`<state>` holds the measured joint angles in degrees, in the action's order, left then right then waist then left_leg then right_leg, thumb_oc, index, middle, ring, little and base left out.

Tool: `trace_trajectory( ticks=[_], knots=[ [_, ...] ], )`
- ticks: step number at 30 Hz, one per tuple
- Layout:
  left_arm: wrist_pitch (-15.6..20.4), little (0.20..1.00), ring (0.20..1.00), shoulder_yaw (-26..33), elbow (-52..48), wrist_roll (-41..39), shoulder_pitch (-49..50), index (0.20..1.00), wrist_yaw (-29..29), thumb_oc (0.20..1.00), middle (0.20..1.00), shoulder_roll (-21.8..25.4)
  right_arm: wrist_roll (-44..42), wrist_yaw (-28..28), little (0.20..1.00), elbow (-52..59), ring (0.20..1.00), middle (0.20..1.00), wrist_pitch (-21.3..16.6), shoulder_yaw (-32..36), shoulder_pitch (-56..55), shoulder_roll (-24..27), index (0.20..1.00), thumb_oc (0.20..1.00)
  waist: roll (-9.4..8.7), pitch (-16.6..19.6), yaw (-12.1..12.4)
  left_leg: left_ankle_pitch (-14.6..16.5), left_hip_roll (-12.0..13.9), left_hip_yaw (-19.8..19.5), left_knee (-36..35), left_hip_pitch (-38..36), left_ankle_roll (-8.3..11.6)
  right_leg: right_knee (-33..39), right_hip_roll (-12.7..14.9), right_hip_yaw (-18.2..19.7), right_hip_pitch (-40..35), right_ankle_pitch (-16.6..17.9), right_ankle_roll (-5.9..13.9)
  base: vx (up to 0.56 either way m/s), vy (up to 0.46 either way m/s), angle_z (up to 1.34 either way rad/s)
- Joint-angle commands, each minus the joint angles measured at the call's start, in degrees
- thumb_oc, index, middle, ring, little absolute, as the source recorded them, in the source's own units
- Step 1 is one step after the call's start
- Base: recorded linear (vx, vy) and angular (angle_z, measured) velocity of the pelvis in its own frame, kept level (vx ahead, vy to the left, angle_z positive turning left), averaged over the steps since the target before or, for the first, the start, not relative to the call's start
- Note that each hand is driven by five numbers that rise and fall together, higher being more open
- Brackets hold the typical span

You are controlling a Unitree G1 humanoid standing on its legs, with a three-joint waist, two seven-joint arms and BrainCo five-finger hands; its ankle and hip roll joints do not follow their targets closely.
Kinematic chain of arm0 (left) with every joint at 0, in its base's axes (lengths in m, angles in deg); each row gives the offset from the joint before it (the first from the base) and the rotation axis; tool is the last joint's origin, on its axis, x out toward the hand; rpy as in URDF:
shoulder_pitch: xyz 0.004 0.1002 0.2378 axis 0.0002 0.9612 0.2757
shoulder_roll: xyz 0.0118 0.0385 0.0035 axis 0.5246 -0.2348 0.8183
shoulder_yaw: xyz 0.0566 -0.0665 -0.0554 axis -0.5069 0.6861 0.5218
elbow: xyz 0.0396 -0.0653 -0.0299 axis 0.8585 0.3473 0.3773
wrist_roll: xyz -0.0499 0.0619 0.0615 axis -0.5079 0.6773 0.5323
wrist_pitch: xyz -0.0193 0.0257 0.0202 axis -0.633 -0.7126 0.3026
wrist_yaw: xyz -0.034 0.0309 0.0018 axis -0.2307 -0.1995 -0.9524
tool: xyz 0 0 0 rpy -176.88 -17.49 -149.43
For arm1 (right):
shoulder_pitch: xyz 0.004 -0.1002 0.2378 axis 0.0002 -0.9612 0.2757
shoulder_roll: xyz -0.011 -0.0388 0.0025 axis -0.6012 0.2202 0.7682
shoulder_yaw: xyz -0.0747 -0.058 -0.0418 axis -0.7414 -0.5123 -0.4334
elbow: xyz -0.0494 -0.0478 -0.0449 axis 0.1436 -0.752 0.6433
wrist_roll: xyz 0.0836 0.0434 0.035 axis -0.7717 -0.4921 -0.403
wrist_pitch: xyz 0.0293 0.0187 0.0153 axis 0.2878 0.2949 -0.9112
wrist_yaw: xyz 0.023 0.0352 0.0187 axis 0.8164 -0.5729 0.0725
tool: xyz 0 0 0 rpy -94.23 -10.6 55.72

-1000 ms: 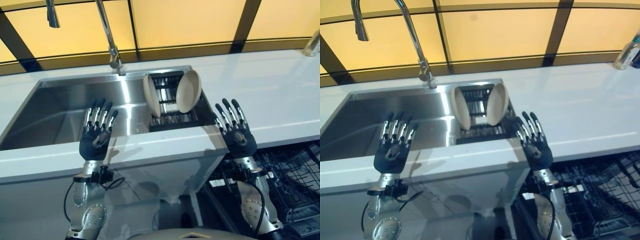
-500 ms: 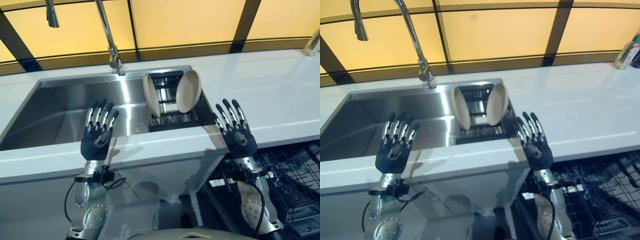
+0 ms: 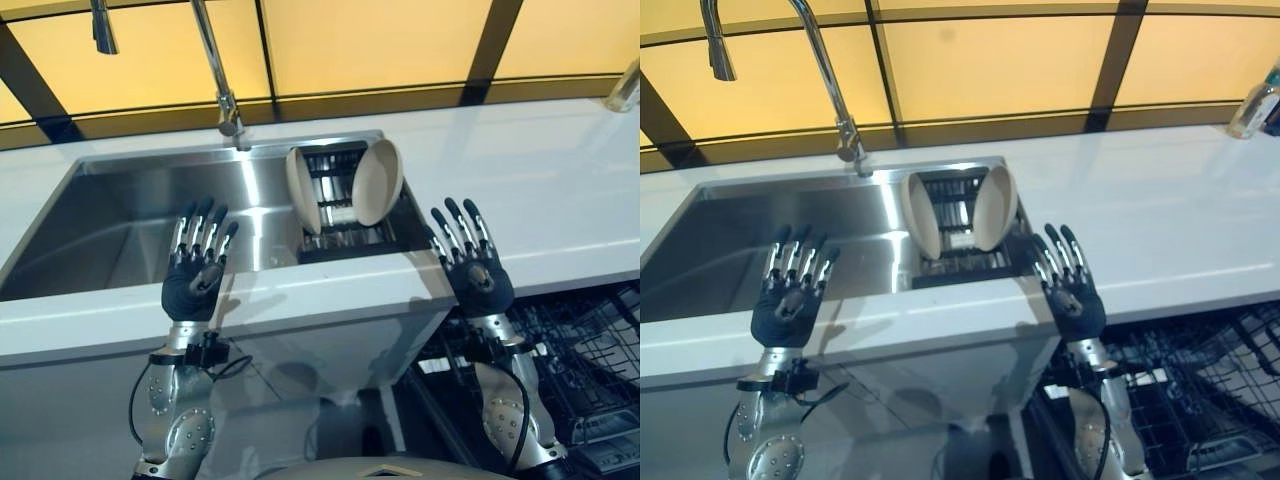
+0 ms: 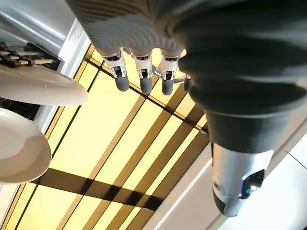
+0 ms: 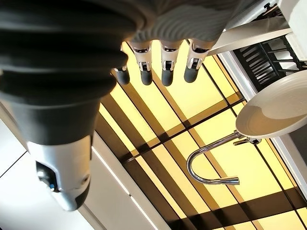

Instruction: Pick up plates and place into dishwasher.

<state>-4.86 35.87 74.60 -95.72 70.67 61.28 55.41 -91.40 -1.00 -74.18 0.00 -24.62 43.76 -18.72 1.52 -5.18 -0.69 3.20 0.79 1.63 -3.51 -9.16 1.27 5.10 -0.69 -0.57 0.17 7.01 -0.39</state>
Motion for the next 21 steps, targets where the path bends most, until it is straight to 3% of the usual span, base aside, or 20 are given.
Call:
trace_trajectory(
  ticks=[1,4,6,10,14,17,21],
  knots=[
    [3.9,1.000,1.000,0.2,-1.9,0.1,-1.0,1.000,-3.2,1.000,1.000,2.7,-1.1,-0.6,1.000,3.9,1.000,1.000,-1.4,1.1,0.4,-0.4,1.000,1.000,-2.23,1.5,-0.8,-2.6,-2.1,-0.6,1.1,7.3,-1.60,-4.4,2.0,-2.4,-1.8,-7.1,4.06,0.00,0.000,0.00],
    [6.1,1.000,1.000,0.3,-2.5,6.7,-3.8,1.000,-0.8,1.000,1.000,3.9,-1.0,0.0,1.000,4.1,1.000,1.000,-0.7,0.3,0.9,-0.1,1.000,1.000,-2.18,1.6,-1.2,-2.6,-1.9,-0.3,1.0,7.1,-1.51,-4.6,2.0,-2.1,-1.7,-7.1,4.15,0.00,0.000,0.00],
    [6.1,1.000,1.000,0.4,-2.6,14.4,-6.9,1.000,3.8,1.000,1.000,5.2,-0.8,0.4,1.000,4.1,1.000,1.000,0.0,-0.2,1.5,0.1,1.000,1.000,-1.98,1.8,-1.7,-2.6,-1.8,-0.1,1.0,6.9,-1.43,-4.8,2.0,-2.0,-1.7,-7.2,4.22,0.00,0.000,0.00],
    [4.0,1.000,1.000,1.7,-0.7,32.9,-14.0,1.000,15.0,1.000,1.000,9.9,-1.0,0.8,1.000,4.0,1.000,1.000,1.8,-1.0,2.7,0.5,1.000,1.000,-1.52,2.5,-3.0,-2.8,-1.8,0.1,0.9,6.5,-1.39,-5.1,2.0,-1.4,-1.5,-7.4,4.49,0.02,0.008,-0.02],
    [2.4,1.000,1.000,2.2,1.6,47.8,-21.0,1.000,22.0,1.000,1.000,16.0,-1.1,1.2,1.000,3.3,1.000,1.000,3.4,-1.2,4.2,0.4,1.000,1.000,-1.05,3.4,-4.0,-3.0,-1.9,0.6,0.5,6.2,-1.35,-5.0,1.9,-1.1,-1.5,-7.3,4.75,0.03,0.016,-0.06],
    [-0.8,1.000,1.000,-0.3,4.9,65.0,-27.7,1.000,27.6,1.000,1.000,22.9,-0.9,1.8,1.000,2.7,1.000,1.000,4.5,-1.9,5.8,0.7,1.000,1.000,-0.41,3.9,-5.1,-3.0,-1.9,1.1,0.4,6.0,-1.35,-5.0,2.0,-0.7,-1.5,-7.0,5.08,0.03,0.027,-0.10],
    [-4.9,1.000,1.000,-6.5,13.7,74.9,-38.3,1.000,31.0,1.000,1.000,34.6,-1.5,1.6,1.000,2.1,1.000,1.000,5.5,-2.5,7.1,1.8,1.000,1.000,0.62,4.5,-6.6,-3.0,-1.9,2.3,0.2,5.8,-1.38,-5.0,2.1,-0.3,-1.2,-6.9,5.49,0.01,0.013,-0.03]
  ],
)
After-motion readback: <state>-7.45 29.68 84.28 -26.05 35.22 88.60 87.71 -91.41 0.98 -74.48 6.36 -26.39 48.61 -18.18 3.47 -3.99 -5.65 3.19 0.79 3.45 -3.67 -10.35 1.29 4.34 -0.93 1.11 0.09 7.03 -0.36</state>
